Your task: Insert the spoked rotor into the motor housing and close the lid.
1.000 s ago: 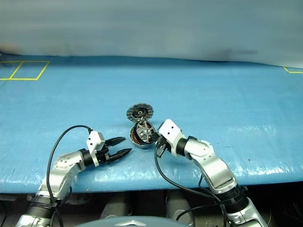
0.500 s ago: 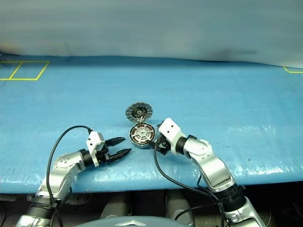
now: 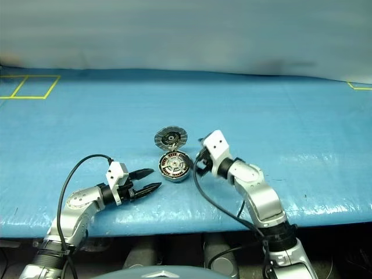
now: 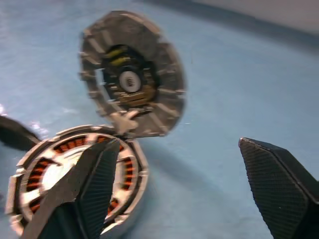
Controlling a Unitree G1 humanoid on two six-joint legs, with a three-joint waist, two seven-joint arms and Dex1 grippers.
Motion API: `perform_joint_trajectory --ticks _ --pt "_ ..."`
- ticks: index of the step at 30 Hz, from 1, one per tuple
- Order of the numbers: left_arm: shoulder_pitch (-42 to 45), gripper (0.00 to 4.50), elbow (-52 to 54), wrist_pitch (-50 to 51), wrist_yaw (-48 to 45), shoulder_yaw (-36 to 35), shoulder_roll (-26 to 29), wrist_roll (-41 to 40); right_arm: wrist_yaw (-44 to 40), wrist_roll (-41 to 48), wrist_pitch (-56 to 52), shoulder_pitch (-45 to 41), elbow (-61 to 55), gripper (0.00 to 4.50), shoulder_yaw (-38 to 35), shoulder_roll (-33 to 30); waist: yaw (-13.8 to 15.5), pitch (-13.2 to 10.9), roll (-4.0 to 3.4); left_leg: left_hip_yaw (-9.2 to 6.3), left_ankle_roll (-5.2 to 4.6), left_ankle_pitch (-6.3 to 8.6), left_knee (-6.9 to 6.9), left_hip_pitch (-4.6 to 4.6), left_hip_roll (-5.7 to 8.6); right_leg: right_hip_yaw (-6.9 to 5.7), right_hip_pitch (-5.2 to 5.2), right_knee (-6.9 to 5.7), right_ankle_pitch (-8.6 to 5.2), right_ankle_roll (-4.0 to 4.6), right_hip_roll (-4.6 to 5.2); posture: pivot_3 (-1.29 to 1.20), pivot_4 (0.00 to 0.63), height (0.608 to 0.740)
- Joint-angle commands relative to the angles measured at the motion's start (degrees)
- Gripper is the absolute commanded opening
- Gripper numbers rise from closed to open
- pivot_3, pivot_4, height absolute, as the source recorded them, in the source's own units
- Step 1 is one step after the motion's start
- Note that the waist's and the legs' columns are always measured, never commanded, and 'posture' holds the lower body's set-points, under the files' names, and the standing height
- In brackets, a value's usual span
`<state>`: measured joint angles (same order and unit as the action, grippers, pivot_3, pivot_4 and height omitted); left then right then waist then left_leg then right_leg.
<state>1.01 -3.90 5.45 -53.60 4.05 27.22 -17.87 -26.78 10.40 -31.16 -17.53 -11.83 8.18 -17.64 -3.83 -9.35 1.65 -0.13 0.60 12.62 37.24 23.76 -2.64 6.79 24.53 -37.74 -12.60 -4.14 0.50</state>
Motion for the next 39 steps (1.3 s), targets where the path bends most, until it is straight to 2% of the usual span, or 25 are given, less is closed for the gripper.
perform_joint_trajectory --ticks 1,5,9,14,20,26,39 --pt "-0.1 3.17 2.5 -0.8 0.2 -0.5 0.0 -0.1 2.3 -1.7 2.9 -5.9 6.0 2.86 -1.9 0.9 -0.1 0.0 -0.01 0.0 0.0 0.0 -0.01 0.0 0.0 0.0 0.01 -0.01 0.0 0.0 -0.01 0.0 0.15 0.74" --pt "-0.1 3.17 2.3 -0.9 0.3 -0.9 0.0 -0.2 0.9 -1.3 6.5 -15.0 17.4 1.58 -1.7 4.6 -0.5 0.0 -0.03 -0.01 0.0 0.0 -0.13 -0.02 -0.03 0.0 0.04 -0.01 0.0 0.02 -0.07 0.0 0.15 0.74" --pt "-0.1 3.17 2.5 -1.2 0.8 -1.1 -0.2 -0.1 -2.6 1.1 7.9 -23.1 26.3 1.58 -1.9 10.0 -0.8 0.0 -0.04 -0.03 -0.01 0.0 -0.18 -0.01 -0.05 0.0 0.05 -0.03 0.03 -0.01 -0.1 0.0 0.15 0.74" --pt "-1.2 3.17 3.4 -1.4 1.5 -1.7 0.0 -0.3 -8.8 4.9 4.3 -24.1 22.7 0.05 0.0 12.7 -0.6 0.0 -0.05 -0.14 -0.02 0.03 -0.21 0.07 -0.03 -0.1 0.03 -0.02 0.21 0.0 -0.07 0.0 0.15 0.74" --pt "-2.4 3.17 3.9 -1.5 2.2 -2.6 0.2 -0.5 -11.4 5.4 -2.3 -16.4 11.0 0.05 3.2 7.5 -0.2 0.0 -0.05 -0.17 -0.02 0.04 -0.2 0.09 0.01 -0.16 0.03 -0.02 -0.01 0.28 0.0 0.0 0.15 0.74" --pt "-2.1 3.17 2.8 -1.6 2.6 -4.2 0.6 -0.9 -10.6 7.1 -8.6 -6.4 0.1 0.05 4.4 3.8 -0.4 0.0 -0.06 -0.13 0.0 0.03 -0.17 0.02 -0.02 -0.15 0.03 -0.09 -0.18 0.1 -0.02 0.0 0.15 0.74" --pt "-0.2 3.17 3.8 -0.1 2.9 -7.0 -0.5 -4.4 -5.4 3.1 -8.7 1.7 0.4 0.05 11.5 5.4 -0.5 0.0 -0.01 -0.13 0.01 0.03 -0.17 -0.02 -0.02 -0.15 0.0 -0.08 -0.18 0.09 -0.03 0.0 0.15 0.74"
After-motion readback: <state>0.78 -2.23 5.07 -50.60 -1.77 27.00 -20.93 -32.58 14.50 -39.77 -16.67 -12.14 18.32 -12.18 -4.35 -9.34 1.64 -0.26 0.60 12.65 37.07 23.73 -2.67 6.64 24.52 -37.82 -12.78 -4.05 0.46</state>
